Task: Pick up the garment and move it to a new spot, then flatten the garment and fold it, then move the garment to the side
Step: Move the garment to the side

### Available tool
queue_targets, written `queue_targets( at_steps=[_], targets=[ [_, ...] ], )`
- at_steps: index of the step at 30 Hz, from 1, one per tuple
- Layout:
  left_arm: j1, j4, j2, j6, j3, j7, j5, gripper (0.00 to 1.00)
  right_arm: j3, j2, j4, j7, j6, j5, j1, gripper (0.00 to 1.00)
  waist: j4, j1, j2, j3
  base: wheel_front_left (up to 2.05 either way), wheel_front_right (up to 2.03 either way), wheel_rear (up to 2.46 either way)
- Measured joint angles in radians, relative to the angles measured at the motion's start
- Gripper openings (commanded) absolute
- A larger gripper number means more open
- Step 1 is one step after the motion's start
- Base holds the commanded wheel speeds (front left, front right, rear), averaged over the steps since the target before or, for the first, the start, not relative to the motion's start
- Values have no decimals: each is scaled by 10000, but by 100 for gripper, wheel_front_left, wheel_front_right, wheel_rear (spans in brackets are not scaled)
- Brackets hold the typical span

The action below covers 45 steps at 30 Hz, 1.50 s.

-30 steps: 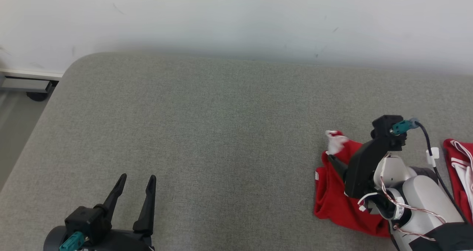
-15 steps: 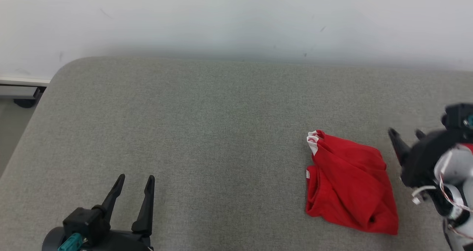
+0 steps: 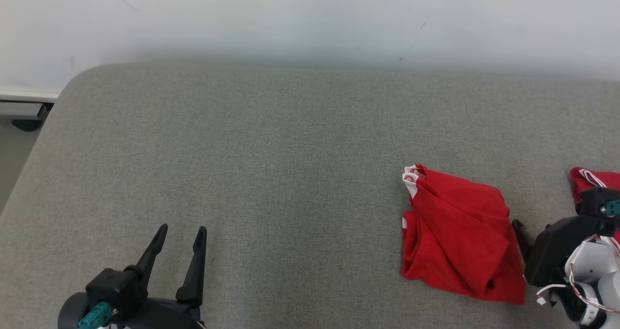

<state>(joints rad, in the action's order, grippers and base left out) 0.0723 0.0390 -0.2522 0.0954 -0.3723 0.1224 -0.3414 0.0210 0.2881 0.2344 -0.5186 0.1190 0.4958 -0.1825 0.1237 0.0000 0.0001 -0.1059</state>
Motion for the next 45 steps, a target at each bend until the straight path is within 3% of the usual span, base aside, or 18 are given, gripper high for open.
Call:
queue_targets(
  at_steps=[16,24,25,26,28,34,45],
  targets=[
    [166,31,-19,-44,0,-73,2,100,-151,-520,895,102,-90,428,-117,100,222,0,-1,-218,0,0,0],
    [467,52,0,-107,-92,-92,8,100,558,-1083,1584,337,-121,1384,-540,100,385,0,0,-410,0,0,0],
    [468,73,-4,-140,-81,-90,8,100,589,-1104,1674,347,-121,1450,-589,96,409,0,-1,-424,0,0,0],
    [469,92,-10,-148,-73,-90,8,100,606,-1108,1770,349,-121,1503,-648,44,427,0,-1,-436,0,0,0],
    [470,121,-6,-153,-71,-90,8,100,573,-1072,1858,351,-138,1511,-744,0,456,0,-1,-444,0,0,0],
    [588,384,81,-165,-94,-82,6,100,8,-713,1563,581,-222,617,-746,0,528,0,0,-318,0,0,0],
    [452,711,234,-163,-140,38,-59,100,-180,-94,-82,779,-324,136,-674,0,597,0,0,317,0,0,0]
  ],
)
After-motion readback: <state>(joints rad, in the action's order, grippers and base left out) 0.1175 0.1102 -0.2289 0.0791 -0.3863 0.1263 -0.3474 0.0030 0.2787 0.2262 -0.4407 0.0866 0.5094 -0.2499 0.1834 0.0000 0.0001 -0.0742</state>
